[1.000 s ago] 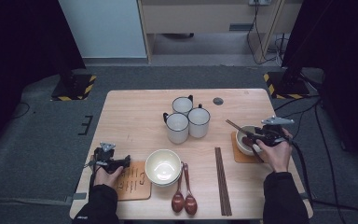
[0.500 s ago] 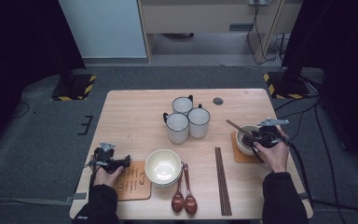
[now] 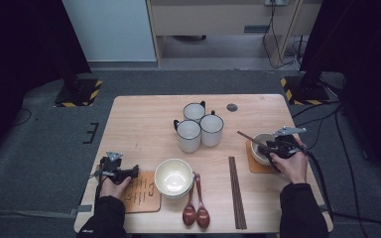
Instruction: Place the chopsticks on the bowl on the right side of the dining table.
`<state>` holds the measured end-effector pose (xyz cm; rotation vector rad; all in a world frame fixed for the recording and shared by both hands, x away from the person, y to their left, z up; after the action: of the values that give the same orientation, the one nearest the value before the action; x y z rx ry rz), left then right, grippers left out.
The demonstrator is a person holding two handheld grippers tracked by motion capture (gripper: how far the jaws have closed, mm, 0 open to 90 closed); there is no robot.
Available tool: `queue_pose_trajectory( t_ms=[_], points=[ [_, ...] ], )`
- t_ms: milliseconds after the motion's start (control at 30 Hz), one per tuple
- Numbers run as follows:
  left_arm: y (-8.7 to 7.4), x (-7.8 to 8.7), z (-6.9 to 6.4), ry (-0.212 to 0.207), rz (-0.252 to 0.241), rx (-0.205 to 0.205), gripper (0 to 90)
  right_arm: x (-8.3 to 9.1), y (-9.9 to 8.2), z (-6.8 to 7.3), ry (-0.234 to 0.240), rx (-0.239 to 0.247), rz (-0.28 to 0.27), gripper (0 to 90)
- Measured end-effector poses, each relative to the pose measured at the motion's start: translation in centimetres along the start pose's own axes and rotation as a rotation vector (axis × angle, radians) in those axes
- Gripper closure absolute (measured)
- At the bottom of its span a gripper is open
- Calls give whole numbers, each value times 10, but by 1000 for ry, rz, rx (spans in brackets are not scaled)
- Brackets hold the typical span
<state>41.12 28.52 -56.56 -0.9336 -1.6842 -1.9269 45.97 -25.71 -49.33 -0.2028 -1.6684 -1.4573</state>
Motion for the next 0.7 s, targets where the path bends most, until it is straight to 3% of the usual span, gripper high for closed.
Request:
queue_pose_trajectory(
  t_ms=[400, 700],
  points=[
    [0, 0, 0, 0, 0, 0, 0, 0, -1, 1, 9, 11, 16, 527],
    [0, 0, 0, 0, 0, 0, 0, 14, 6, 1, -9, 11, -56, 529]
  ],
)
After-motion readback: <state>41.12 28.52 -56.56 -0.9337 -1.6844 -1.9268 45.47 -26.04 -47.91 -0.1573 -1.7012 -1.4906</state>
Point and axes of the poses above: each handheld gripper's, and its own axes: x roughly backward along the jaws, y roughly out of its top, z roughly to its left, the point moved 4 cm from there along -x, roughly forward along the jaws, and after that the axes turned 3 degrees about -x, right-handed, at the moved point
